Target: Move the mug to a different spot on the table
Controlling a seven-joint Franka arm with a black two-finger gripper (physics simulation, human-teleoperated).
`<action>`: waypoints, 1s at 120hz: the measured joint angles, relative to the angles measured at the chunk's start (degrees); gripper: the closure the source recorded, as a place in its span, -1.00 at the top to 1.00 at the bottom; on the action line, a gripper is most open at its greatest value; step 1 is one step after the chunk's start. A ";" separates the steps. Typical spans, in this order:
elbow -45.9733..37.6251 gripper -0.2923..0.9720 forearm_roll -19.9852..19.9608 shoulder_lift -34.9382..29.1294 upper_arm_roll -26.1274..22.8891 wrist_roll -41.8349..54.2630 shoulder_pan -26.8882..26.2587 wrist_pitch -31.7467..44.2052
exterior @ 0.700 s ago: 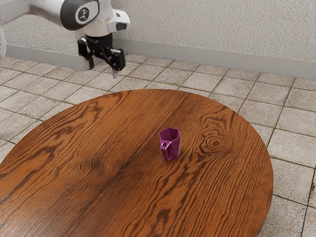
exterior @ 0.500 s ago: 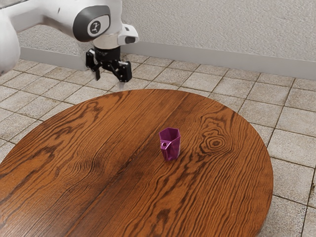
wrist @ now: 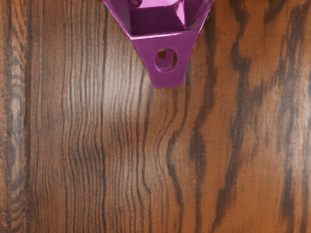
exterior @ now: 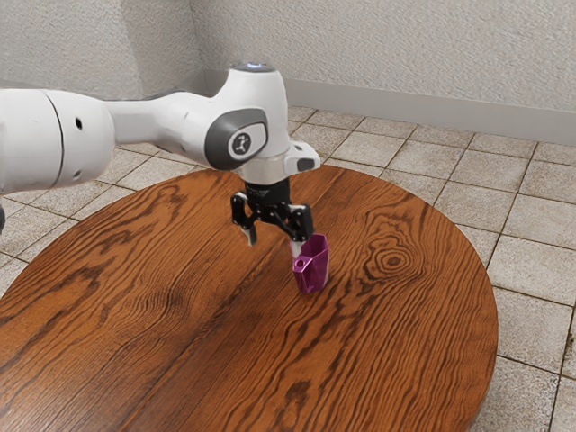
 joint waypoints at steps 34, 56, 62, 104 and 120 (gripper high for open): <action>0.35 0.54 -2.86 9.52 -4.19 -1.19 4.37 12.02; 0.14 0.33 -0.45 12.35 -5.15 -1.51 5.24 18.80; -0.85 0.22 0.23 12.27 -5.26 -1.52 5.05 19.81; -2.37 -0.18 1.72 13.22 -5.23 -1.62 5.47 26.54; -3.04 -0.23 1.81 14.02 -5.26 -1.67 5.50 28.92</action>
